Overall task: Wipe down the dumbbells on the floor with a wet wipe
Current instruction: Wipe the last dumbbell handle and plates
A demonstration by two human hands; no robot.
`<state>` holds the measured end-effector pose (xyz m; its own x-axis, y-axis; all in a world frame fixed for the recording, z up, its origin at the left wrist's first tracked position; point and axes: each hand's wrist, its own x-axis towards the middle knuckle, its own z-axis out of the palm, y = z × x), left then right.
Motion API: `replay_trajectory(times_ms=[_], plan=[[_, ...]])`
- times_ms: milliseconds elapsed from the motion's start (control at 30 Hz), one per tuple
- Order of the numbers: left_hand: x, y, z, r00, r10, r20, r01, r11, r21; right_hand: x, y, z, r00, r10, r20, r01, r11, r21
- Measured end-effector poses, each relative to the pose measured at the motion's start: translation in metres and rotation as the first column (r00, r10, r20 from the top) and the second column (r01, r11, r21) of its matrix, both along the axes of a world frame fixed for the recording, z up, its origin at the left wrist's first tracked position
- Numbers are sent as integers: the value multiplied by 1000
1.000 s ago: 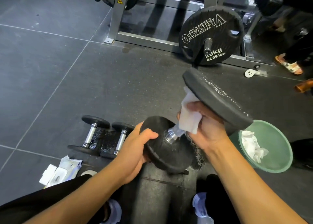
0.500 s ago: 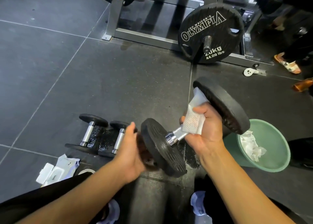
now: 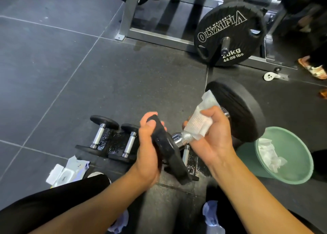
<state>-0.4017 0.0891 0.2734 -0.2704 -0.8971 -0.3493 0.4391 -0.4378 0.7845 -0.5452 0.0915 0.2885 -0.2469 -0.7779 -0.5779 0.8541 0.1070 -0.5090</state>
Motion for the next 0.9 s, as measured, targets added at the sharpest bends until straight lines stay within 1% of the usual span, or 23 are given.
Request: replay_trajectory(times_ms=[33,67,100,133,167,200,267,300,333,400,433,467,500,533,567,600,633,700,733,767,800,867,900], plan=[[5,-2,-5,994,-10,113,38,969,-245,1,0,-2,1000,8,26,-9,1000,20],[10,-5,-13,966,-36,255,160,859,-486,1,2,-4,998,12,55,-13,1000,24],[13,-7,-20,914,6,405,291,686,-667,1,3,-6,997,14,77,-16,1000,22],[16,-8,-23,857,103,505,399,487,-777,2,5,-9,995,18,98,-21,999,25],[18,-10,-23,816,199,543,470,319,-823,4,7,-11,992,23,120,-27,999,31],[19,-9,-23,793,276,543,506,197,-840,5,9,-12,990,28,138,-33,999,38],[16,-6,-24,789,372,488,504,63,-862,5,13,-13,990,34,138,-41,998,45],[15,-4,-24,796,394,458,481,47,-876,5,14,-12,991,37,131,-43,998,44],[14,-4,-22,804,400,441,452,70,-889,5,15,-9,991,39,125,-44,998,36],[12,-7,-20,828,337,448,390,226,-892,5,16,-5,994,33,106,-32,999,-4],[11,-9,-19,852,255,457,355,360,-863,4,16,-2,996,28,90,-26,999,-31],[9,-10,-17,888,146,437,303,529,-793,3,16,0,997,25,68,-22,999,-50],[7,-11,-14,934,31,357,228,717,-659,2,16,4,999,27,40,-24,998,-66],[5,-13,-10,974,-56,220,153,878,-453,1,16,7,999,34,21,-33,996,-79],[3,-16,-5,993,-89,76,103,973,-204,0,16,10,999,46,17,-44,994,-100],[2,-19,-3,992,-123,-39,124,991,40,0,16,12,998,61,20,-58,992,-115],[1,-21,-4,978,-169,-124,195,951,240,-1,16,13,997,80,19,-77,989,-125],[0,-19,-15,944,-222,-243,321,780,537,-1,16,14,991,130,-13,-130,983,-129],[0,-14,-22,925,-241,-296,378,684,624,-1,16,14,989,143,-25,-145,980,-138],[-1,-6,-23,899,-294,-323,437,622,650,-2,16,13,989,146,-35,-149,978,-149],[-2,-1,-25,881,-338,-331,473,609,636,-2,15,12,988,150,-37,-154,976,-154],[-1,1,-28,878,-320,-356,478,621,621,-2,13,14,985,171,-37,-174,974,-145],[0,0,-23,892,-269,-363,445,661,604,-2,12,15,982,182,-42,-186,974,-133]])
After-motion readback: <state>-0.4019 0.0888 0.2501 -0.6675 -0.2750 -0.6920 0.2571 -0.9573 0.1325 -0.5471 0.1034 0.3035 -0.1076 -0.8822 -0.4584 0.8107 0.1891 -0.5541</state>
